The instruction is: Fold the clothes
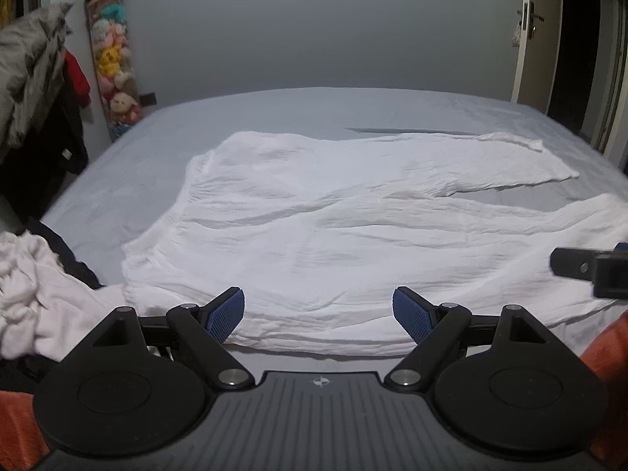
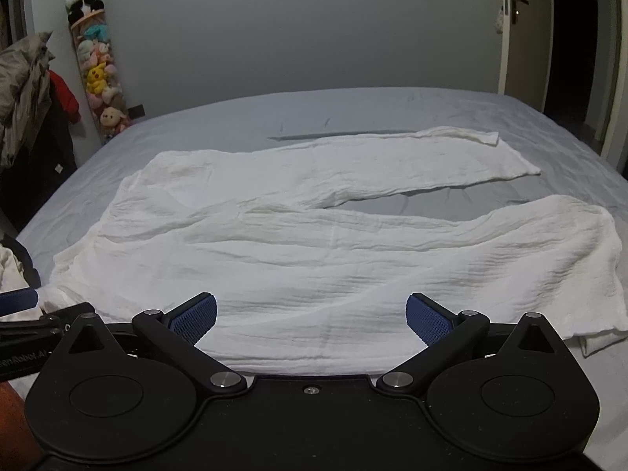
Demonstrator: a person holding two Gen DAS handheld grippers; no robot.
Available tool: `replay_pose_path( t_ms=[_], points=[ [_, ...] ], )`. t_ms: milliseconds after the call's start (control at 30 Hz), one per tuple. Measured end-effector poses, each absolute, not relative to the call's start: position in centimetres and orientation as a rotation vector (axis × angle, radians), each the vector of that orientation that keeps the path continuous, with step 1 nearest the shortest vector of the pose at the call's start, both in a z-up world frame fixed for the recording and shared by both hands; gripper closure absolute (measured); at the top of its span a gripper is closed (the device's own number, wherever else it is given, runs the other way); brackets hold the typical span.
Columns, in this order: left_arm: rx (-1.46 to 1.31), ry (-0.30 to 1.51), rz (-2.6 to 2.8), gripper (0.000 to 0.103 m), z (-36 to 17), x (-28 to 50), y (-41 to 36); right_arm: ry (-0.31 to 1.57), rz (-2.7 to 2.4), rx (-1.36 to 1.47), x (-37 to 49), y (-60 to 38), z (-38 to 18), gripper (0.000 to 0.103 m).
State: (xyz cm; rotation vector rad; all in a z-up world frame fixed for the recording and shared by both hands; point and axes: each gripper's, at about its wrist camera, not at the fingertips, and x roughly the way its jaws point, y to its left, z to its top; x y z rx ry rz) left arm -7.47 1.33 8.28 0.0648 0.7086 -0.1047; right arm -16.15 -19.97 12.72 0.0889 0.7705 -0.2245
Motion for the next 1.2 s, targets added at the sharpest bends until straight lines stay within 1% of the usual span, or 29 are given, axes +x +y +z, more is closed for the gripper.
replay_pose_path(
  t_ms=[233,700,1200],
  points=[
    [0.125,0.694,-0.075,0.020,8.1,-7.9,0.2,0.778,-0.242,0.103,-16.2,-20.1,12.6,0.001],
    [0.091,0.712,-0.109,0.020,8.3,-8.1,0.2,0.741,-0.223,0.123,-17.1,-20.2,13.3,0.001],
    [0.100,0.707,-0.112,0.020,8.3,-8.2,0.0,0.751,-0.209,0.136,-17.4,-20.3,13.2,0.001]
  ],
)
